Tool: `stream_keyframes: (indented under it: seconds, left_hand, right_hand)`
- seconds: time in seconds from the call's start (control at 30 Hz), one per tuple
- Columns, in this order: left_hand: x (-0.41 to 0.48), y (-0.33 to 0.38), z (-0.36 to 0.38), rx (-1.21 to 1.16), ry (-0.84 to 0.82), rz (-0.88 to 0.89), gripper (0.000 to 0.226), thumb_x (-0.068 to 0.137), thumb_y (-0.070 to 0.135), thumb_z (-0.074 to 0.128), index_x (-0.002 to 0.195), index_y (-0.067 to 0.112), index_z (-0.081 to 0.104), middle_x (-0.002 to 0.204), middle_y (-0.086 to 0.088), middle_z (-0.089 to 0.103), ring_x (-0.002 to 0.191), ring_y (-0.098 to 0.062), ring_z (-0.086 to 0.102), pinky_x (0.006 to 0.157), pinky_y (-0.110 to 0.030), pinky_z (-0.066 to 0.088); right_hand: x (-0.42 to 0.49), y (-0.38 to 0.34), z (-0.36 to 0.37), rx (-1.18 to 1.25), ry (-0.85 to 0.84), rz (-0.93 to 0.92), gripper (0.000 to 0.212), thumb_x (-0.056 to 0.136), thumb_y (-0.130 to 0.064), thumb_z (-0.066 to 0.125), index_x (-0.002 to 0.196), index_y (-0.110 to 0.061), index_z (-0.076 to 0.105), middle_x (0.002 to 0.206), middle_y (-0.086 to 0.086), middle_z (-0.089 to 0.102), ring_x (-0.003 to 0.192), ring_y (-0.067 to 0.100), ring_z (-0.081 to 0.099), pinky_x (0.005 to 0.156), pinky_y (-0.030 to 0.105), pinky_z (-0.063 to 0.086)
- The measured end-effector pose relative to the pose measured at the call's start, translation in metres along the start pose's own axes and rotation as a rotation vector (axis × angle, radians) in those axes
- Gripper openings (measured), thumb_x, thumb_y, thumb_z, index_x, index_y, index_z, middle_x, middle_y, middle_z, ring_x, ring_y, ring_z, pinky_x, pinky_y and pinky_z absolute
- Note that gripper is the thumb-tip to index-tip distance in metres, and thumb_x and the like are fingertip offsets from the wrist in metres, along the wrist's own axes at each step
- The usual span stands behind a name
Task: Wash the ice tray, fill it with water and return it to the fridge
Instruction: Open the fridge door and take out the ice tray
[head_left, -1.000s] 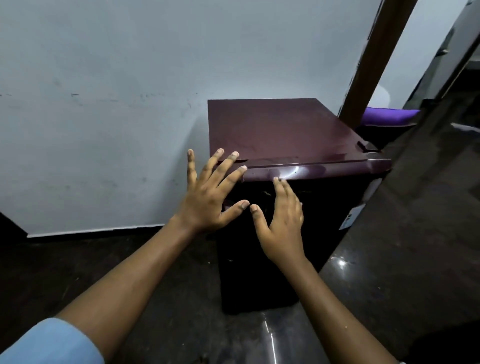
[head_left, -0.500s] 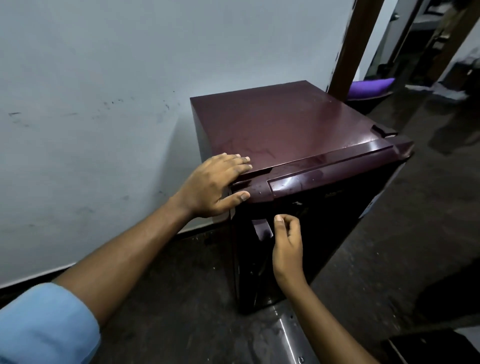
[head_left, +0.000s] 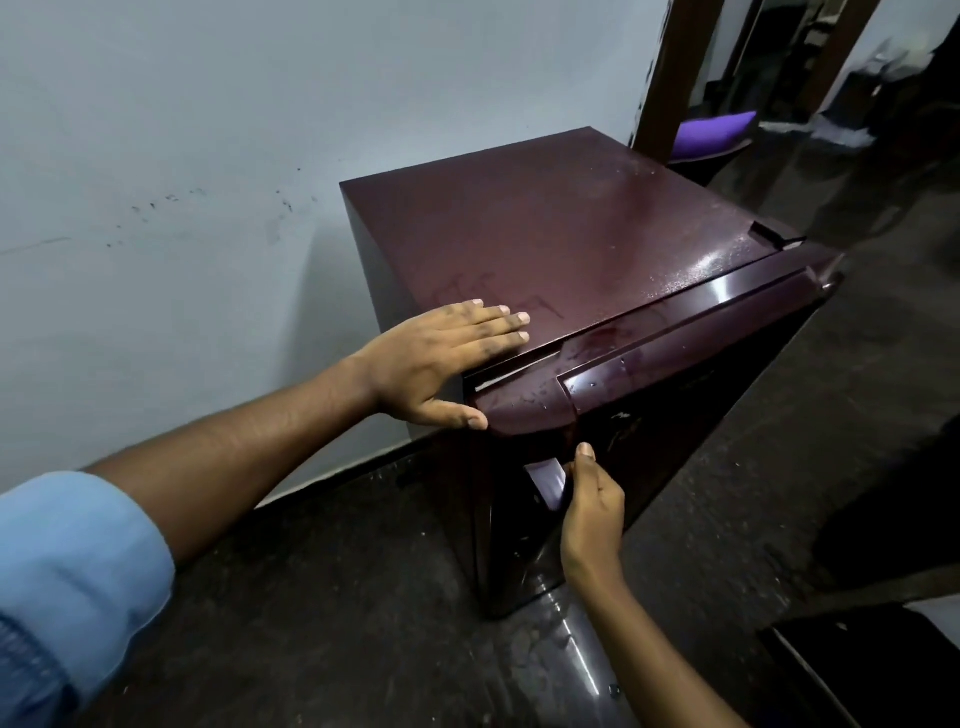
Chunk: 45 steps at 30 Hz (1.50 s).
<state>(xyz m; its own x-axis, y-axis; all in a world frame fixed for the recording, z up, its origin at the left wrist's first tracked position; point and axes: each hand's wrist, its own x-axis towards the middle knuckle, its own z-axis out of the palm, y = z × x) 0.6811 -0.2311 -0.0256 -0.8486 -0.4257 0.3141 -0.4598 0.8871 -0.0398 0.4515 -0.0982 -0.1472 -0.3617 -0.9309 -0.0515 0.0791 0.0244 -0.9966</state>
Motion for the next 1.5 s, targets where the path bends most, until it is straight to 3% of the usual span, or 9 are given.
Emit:
stream_keyframes:
  seconds: [0.17,0.27,0.57,0.8,0.93,1.17,1.3,1.4,1.5]
  left_hand:
    - [-0.005,-0.004,0.023,0.002,0.075,0.034,0.108,0.091,0.086,0.046,0.159,0.002,0.042,0.169,-0.015,0.038,0.16,-0.031,0.029,0.128,-0.056,0.026]
    - [-0.004,-0.006,0.03,0.014,0.147,0.051,0.111,0.085,0.088,0.055,0.156,0.002,0.047,0.166,-0.014,0.042,0.159,-0.03,0.032,0.128,-0.053,0.029]
    - [-0.002,-0.013,0.042,-0.019,0.239,0.08,0.109,0.083,0.086,0.059,0.153,0.003,0.052,0.162,-0.013,0.049,0.155,-0.031,0.04,0.121,-0.057,0.038]
    - [-0.002,-0.01,0.037,-0.016,0.232,0.072,0.099,0.095,0.082,0.039,0.153,0.003,0.051,0.162,-0.015,0.048,0.154,-0.033,0.041,0.122,-0.055,0.037]
    - [-0.001,-0.005,0.035,0.0,0.25,0.047,0.094,0.097,0.079,0.035,0.152,0.004,0.052,0.161,-0.016,0.05,0.153,-0.033,0.043,0.119,-0.057,0.039]
    - [-0.002,0.011,0.036,-0.009,0.278,-0.064,0.086,0.101,0.074,0.031,0.15,0.008,0.057,0.161,-0.011,0.051,0.153,-0.031,0.044,0.12,-0.058,0.037]
    - [0.001,0.027,0.026,-0.139,0.261,-0.221,0.081,0.105,0.071,0.024,0.146,0.011,0.061,0.159,-0.005,0.054,0.153,-0.026,0.044,0.121,-0.059,0.033]
    - [0.017,0.048,0.015,-0.196,0.234,-0.321,0.07,0.108,0.065,0.027,0.149,0.018,0.059,0.158,0.0,0.055,0.151,-0.02,0.046,0.122,-0.057,0.033]
    - [0.049,0.069,0.0,-0.137,0.07,-0.252,0.063,0.109,0.058,0.034,0.162,0.024,0.042,0.168,-0.003,0.041,0.152,-0.02,0.043,0.125,-0.049,0.033]
  right_hand:
    - [0.002,0.01,0.002,-0.049,-0.035,0.04,0.079,0.092,-0.072,0.045,0.055,-0.004,0.063,0.054,0.014,0.064,0.05,0.025,0.059,0.05,0.036,0.045]
    - [0.002,0.015,0.001,0.019,-0.139,0.039,0.082,0.097,-0.066,0.041,0.063,0.0,0.075,0.06,0.02,0.07,0.055,0.03,0.069,0.057,0.03,0.055]
    - [-0.004,0.027,0.005,0.015,-0.106,-0.025,0.07,0.103,-0.055,0.04,0.052,-0.012,0.061,0.046,0.01,0.056,0.043,0.021,0.053,0.049,0.029,0.04]
    - [-0.007,0.027,-0.008,-0.016,-0.15,-0.069,0.072,0.104,-0.051,0.039,0.052,-0.007,0.06,0.046,0.011,0.056,0.043,0.022,0.054,0.049,0.03,0.042]
    - [-0.022,0.025,-0.04,0.025,-0.153,-0.108,0.063,0.109,-0.034,0.036,0.054,-0.019,0.062,0.046,-0.006,0.055,0.042,0.007,0.05,0.046,0.021,0.038]
    - [-0.029,0.013,-0.069,-0.044,-0.186,-0.055,0.066,0.107,-0.029,0.036,0.054,-0.001,0.062,0.051,0.018,0.061,0.047,0.026,0.057,0.052,0.034,0.044]
    - [-0.036,0.003,-0.076,-0.032,-0.183,-0.036,0.06,0.106,-0.028,0.037,0.055,-0.014,0.063,0.051,0.005,0.058,0.052,0.013,0.053,0.055,0.028,0.041]
    - [-0.039,-0.002,-0.083,-0.047,-0.194,-0.021,0.068,0.104,-0.035,0.039,0.065,0.018,0.056,0.063,0.037,0.055,0.061,0.028,0.052,0.061,0.04,0.042]
    - [-0.045,-0.007,-0.089,-0.055,-0.185,-0.016,0.072,0.103,-0.038,0.039,0.067,0.022,0.056,0.064,0.036,0.058,0.061,0.03,0.053,0.061,0.04,0.042]
